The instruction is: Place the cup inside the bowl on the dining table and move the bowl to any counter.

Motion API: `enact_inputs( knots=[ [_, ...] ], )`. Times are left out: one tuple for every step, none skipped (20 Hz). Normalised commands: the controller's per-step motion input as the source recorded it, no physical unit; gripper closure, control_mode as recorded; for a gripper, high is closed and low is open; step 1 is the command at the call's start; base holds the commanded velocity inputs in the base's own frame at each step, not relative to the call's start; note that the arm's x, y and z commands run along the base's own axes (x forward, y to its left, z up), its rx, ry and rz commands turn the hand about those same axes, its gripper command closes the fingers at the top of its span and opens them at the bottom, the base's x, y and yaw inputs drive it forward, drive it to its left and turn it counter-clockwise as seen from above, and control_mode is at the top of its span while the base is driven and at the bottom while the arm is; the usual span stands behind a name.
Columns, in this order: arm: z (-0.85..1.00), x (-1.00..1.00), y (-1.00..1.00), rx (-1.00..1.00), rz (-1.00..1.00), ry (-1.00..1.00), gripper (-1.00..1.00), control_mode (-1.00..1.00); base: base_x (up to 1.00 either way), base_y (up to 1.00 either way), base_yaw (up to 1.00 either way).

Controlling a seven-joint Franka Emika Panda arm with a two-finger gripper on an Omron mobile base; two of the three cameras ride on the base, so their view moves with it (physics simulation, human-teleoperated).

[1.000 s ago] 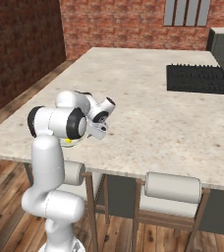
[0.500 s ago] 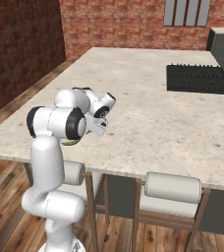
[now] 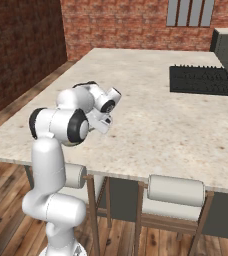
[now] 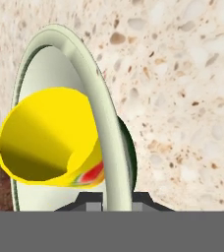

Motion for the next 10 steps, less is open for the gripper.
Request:
enact_inputs(
  knots=[
    [0.24,0.00,-0.11,0.00,0.00,0.10,1.00,-1.00,0.00,0.00,0.00],
    [0.21,0.00,-0.11,0.00,0.00,0.10,1.00,-1.00,0.00,0.00,0.00],
    [0.17,0.00,-0.11,0.00,0.00,0.07,1.00,-1.00,0.00,0.00,0.00],
    [0.16,0.00,-0.10,0.00,0.00,0.07,1.00,-1.00,0.00,0.00,0.00],
    [0.16,0.00,-0.09,0.01,0.00,0.07,1.00,-1.00,0.00,0.00,0.00],
    [0.16,0.00,-0.09,0.01,0.00,0.07,1.00,-1.00,0.00,0.00,0.00],
    [0.18,0.00,-0.11,0.02,0.00,0.04,1.00,-1.00,0.00,0.00,0.00],
    [0.19,0.00,-0.11,0.03,0.00,0.01,1.00,-1.00,0.00,0.00,0.00],
    [0.17,0.00,-0.10,0.04,0.00,0.00,1.00,-1.00,0.00,0.00,0.00],
    [0.18,0.00,-0.10,0.04,0.00,0.00,1.00,-1.00,0.00,0.00,0.00]
  ],
)
